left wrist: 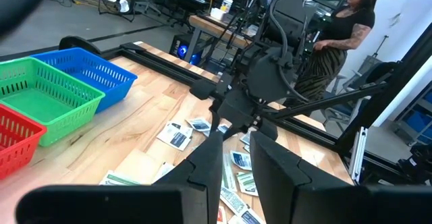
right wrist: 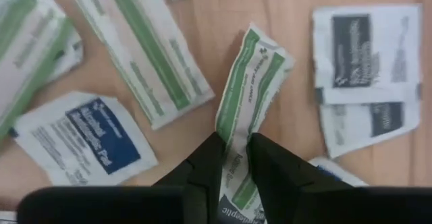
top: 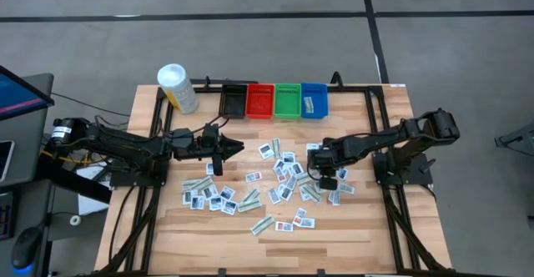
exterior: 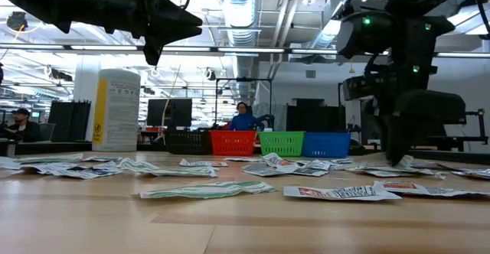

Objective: Pick & Place First Aid Supplies
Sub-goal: Put the bandage pack into the blue bin

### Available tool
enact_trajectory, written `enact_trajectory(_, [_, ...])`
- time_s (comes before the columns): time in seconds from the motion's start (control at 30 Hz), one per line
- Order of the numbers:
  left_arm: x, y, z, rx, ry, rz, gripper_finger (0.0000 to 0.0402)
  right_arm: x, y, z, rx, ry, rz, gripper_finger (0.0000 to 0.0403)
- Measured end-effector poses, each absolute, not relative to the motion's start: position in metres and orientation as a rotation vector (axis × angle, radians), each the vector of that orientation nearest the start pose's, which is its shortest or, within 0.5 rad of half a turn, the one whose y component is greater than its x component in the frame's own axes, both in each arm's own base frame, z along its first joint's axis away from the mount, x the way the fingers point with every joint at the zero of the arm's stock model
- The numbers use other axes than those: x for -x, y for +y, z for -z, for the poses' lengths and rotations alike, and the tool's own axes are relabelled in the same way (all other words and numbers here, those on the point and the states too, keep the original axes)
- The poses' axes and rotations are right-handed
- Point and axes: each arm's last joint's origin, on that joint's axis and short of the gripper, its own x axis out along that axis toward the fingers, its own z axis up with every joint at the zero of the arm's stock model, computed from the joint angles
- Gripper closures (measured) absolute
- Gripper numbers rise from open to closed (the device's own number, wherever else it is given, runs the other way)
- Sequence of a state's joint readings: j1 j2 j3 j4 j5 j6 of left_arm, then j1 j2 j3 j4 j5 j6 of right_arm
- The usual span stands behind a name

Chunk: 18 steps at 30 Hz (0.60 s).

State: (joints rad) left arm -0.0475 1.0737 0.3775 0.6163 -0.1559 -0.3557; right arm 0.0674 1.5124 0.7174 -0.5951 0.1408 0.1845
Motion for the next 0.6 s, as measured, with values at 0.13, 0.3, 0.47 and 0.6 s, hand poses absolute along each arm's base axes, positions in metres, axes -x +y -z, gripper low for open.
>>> enact_trajectory(0.13, [-0.217, -0.006, -0.217, 0.347, 0.059, -0.121, 0.0325, -0.24, 0.011, -0.146, -0.008, 1.371, 0.186, 0.0331])
enact_trajectory(0.3, [-0.217, -0.006, -0.217, 0.336, 0.06, -0.121, 0.0325, -0.247, 0.011, -0.154, -0.005, 1.351, 0.177, 0.0331])
enact_trajectory(0.47, [-0.217, -0.006, -0.217, 0.336, 0.06, -0.121, 0.0325, -0.254, 0.011, -0.165, 0.011, 1.329, 0.154, 0.0331])
enact_trajectory(0.6, [-0.217, -0.006, -0.217, 0.336, 0.06, -0.121, 0.0325, -0.264, 0.009, -0.178, 0.04, 1.282, 0.129, 0.0331])
